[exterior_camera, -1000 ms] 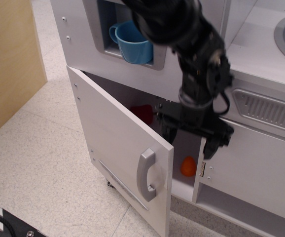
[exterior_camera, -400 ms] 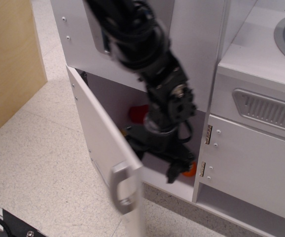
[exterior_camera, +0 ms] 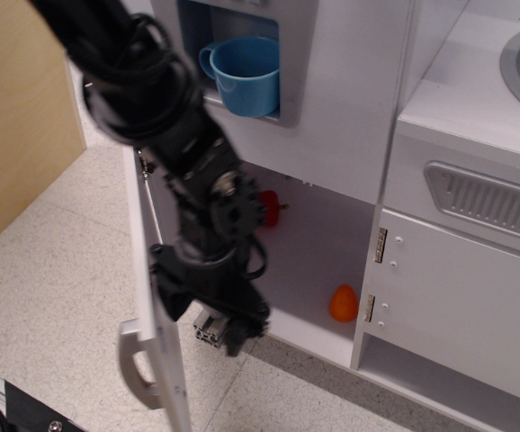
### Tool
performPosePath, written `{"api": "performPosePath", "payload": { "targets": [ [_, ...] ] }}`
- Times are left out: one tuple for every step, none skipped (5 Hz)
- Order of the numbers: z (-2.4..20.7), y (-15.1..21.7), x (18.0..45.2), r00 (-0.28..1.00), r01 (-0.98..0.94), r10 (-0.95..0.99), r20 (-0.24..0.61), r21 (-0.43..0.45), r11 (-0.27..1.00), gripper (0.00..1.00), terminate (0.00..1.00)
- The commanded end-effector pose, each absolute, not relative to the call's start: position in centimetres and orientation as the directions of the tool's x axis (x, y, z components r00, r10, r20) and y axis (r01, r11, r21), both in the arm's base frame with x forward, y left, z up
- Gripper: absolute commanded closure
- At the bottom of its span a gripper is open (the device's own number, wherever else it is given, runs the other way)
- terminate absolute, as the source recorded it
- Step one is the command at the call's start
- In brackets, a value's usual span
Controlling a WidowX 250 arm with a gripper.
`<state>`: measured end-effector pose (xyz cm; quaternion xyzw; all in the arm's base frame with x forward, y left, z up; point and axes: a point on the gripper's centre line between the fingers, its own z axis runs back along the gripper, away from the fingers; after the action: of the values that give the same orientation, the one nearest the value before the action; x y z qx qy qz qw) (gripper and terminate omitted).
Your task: Open low fridge
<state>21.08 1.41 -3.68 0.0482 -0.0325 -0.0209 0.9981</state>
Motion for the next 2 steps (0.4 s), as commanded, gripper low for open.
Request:
{"api": "performPosePath", "payload": {
  "targets": [
    [-2.6, 5.4, 19.5, 0.994, 0.051, -0.06, 0.092, 0.101, 0.994, 0.0, 0.0],
    [-2.3, 6.8, 19.0, 0.992, 0.061, -0.069, 0.104, 0.077, 0.995, 0.0, 0.0]
  ]
}}
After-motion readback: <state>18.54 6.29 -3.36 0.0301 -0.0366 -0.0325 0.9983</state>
